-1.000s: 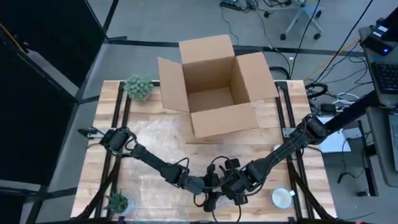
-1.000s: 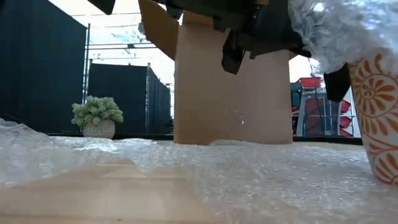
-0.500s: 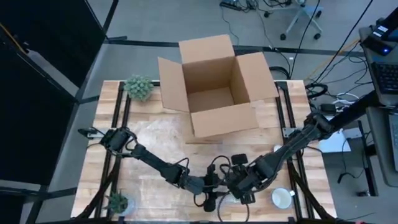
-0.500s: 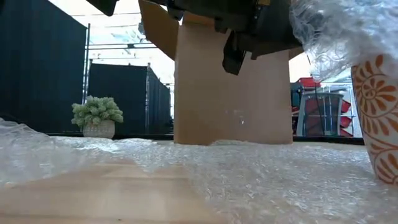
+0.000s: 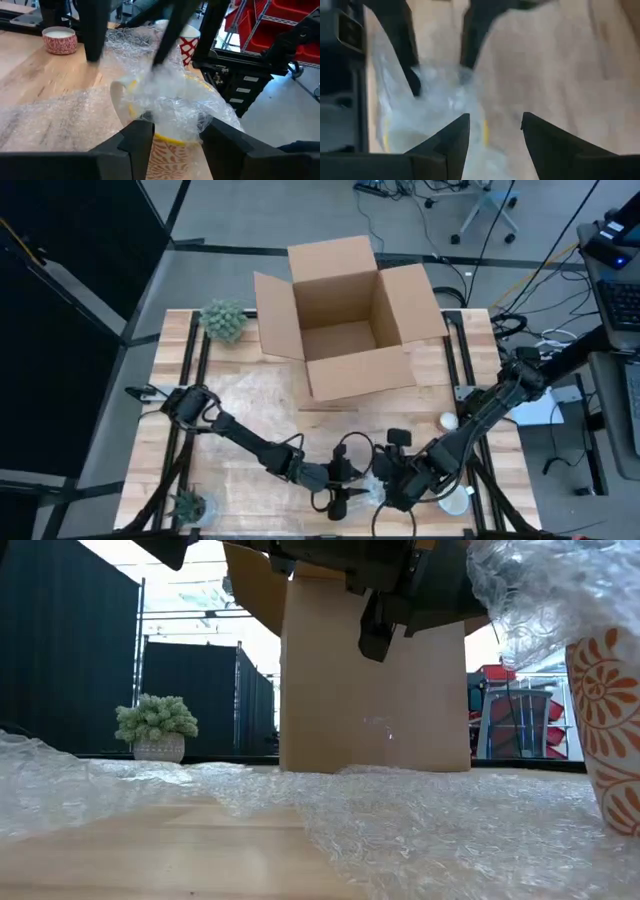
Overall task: Wrap mug
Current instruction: Wrap the orange mug with bubble wrap
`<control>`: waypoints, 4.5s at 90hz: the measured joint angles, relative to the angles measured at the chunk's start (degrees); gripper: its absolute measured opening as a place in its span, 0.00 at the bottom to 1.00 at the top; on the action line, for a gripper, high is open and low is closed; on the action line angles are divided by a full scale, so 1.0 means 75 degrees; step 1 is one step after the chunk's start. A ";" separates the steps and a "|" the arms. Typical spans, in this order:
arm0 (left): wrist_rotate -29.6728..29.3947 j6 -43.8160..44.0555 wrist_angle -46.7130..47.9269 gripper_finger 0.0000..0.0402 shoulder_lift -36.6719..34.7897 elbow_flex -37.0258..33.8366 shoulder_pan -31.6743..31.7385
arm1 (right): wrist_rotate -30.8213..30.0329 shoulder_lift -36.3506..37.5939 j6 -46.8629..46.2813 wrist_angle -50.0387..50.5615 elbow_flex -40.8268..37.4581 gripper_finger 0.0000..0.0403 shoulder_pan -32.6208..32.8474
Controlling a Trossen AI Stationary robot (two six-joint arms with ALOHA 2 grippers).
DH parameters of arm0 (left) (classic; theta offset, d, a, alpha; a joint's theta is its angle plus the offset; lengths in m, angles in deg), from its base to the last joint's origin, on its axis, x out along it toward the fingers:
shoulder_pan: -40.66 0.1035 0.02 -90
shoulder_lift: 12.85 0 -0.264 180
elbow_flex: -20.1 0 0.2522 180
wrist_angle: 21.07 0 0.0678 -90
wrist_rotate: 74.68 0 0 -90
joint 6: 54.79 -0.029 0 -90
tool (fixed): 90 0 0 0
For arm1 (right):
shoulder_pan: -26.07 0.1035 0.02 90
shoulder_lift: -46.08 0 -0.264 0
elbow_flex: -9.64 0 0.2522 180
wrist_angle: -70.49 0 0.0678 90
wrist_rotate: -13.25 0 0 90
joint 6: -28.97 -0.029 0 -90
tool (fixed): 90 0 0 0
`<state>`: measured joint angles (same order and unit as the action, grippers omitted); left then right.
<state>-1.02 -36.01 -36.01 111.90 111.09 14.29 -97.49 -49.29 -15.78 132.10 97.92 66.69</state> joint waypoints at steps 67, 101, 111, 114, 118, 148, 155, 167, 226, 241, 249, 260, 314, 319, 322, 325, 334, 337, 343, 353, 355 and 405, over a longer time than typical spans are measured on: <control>-0.0203 -0.0552 0.0503 0.37 -0.0078 0.0344 0.0151 | 0.0012 -0.0851 -0.0331 -0.0244 -0.0571 0.42 -0.0073; -0.0265 -0.0350 0.0356 0.37 0.0242 0.0375 0.0184 | 0.0311 -0.0857 -0.0211 -0.0320 -0.0545 0.42 -0.0108; -0.0260 -0.0350 0.0368 0.37 0.0250 0.0371 0.0206 | 0.0403 -0.0857 -0.0169 -0.0298 -0.0542 0.42 -0.0108; -0.0259 -0.0350 0.0362 0.37 0.0251 0.0367 0.0207 | 0.0419 -0.0844 -0.0145 -0.0296 -0.0542 0.42 -0.0108; -0.0259 -0.0350 0.0358 0.37 0.0251 0.0367 0.0207 | 0.0455 -0.0813 -0.0102 -0.0289 -0.0542 0.42 -0.0108; -0.0259 -0.0367 0.0358 0.37 0.0251 0.0358 0.0213 | 0.0649 0.0384 -0.0115 0.0179 -0.0542 0.42 -0.0102; -0.0259 -0.0400 0.0358 0.37 0.0251 0.0356 0.0216 | 0.0891 0.0957 -0.0185 0.0481 -0.0542 0.42 -0.0104; -0.0259 -0.0405 0.0354 0.37 0.0251 0.0353 0.0216 | 0.0966 0.1980 -0.0687 0.0836 -0.0529 0.42 -0.0022; -0.0259 -0.0367 0.0345 0.37 0.0251 0.0345 0.0216 | 0.0085 0.1712 -0.1531 0.0506 -0.1730 0.42 0.1217; -0.0259 -0.0364 0.0347 0.37 0.0251 0.0344 0.0216 | -0.0225 0.1473 -0.0592 -0.0370 -0.1728 0.42 0.0939; -0.0259 -0.0362 0.0347 0.37 0.0251 0.0344 0.0216 | -0.0234 0.1250 -0.0198 -0.0701 -0.1728 0.42 0.0814; -0.0259 -0.0361 0.0347 0.37 0.0251 0.0344 0.0216 | -0.0194 0.0891 0.0149 -0.0880 -0.1728 0.42 0.0633; -0.0262 -0.0356 0.0321 0.37 0.0254 0.0344 0.0227 | 0.0688 -0.0327 0.0200 -0.1506 -0.1692 0.42 -0.0057; -0.0265 -0.0347 0.0321 0.37 0.0254 0.0344 0.0227 | 0.0741 -0.0341 0.0201 -0.1511 -0.1693 0.42 -0.0061; -0.0265 -0.0347 0.0321 0.37 0.0254 0.0344 0.0227 | 0.0751 -0.0344 0.0205 -0.1511 -0.1693 0.42 -0.0071; -0.0265 -0.0347 0.0321 0.37 0.0254 0.0344 0.0227 | 0.0783 -0.0346 0.0212 -0.1513 -0.1695 0.42 -0.0095; -0.0265 -0.0347 0.0321 0.37 0.0254 0.0344 0.0227 | 0.0804 -0.0306 0.0232 -0.1534 -0.1708 0.42 -0.0102; -0.0265 -0.0347 0.0321 0.37 0.0254 0.0344 0.0227 | 0.0804 -0.0306 0.0232 -0.1540 -0.1711 0.42 -0.0102; -0.0265 -0.0349 0.0321 0.37 0.0254 0.0344 0.0224 | 0.0815 -0.0306 0.0248 -0.1556 -0.1711 0.42 -0.0102; -0.0265 -0.0350 0.0321 0.37 0.0254 0.0344 0.0224 | 0.0821 -0.0306 0.0255 -0.1566 -0.1714 0.44 -0.0101; -0.0265 -0.0350 0.0321 0.37 0.0254 0.0344 0.0221 | 0.0821 -0.0306 0.0261 -0.1559 -0.1706 0.44 -0.0102; -0.0268 -0.0361 0.0347 0.37 0.0254 0.0338 0.0219 | 0.0979 0.0221 0.0567 0.0025 -0.0577 0.52 -0.0073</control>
<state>-3.03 -38.72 -33.41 113.80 113.63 15.93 -90.15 -47.63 -11.52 132.28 93.59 66.14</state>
